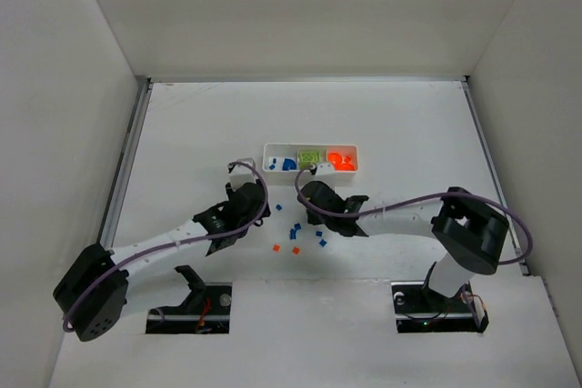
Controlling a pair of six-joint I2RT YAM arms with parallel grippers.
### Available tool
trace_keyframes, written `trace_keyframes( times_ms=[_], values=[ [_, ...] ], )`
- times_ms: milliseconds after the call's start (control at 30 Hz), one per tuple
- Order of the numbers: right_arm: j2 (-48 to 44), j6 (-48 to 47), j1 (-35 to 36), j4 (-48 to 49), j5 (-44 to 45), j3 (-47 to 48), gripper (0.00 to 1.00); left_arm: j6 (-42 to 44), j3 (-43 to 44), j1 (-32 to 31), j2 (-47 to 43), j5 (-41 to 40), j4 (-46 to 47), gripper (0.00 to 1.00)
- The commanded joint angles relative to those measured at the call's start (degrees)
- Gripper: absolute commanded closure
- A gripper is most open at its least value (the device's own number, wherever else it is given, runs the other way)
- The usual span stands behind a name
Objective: Sort the legos into containers by color
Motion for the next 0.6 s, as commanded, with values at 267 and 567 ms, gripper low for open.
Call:
trace_keyframes(
  times_ms=[267,567],
  values=[
    [-0.03,-9.83,-0.60,0.93,-1.80,18.29,0.81,-3.31,-4.04,-0.61,-3.00,-0.01,1.62,0.58],
    [9.47,-13.53,-7.28,3.57,-4.44,27.79,0.70,-4.37,-3.16,-2.80,-1.95,0.52,2.59,0.58]
  ],
)
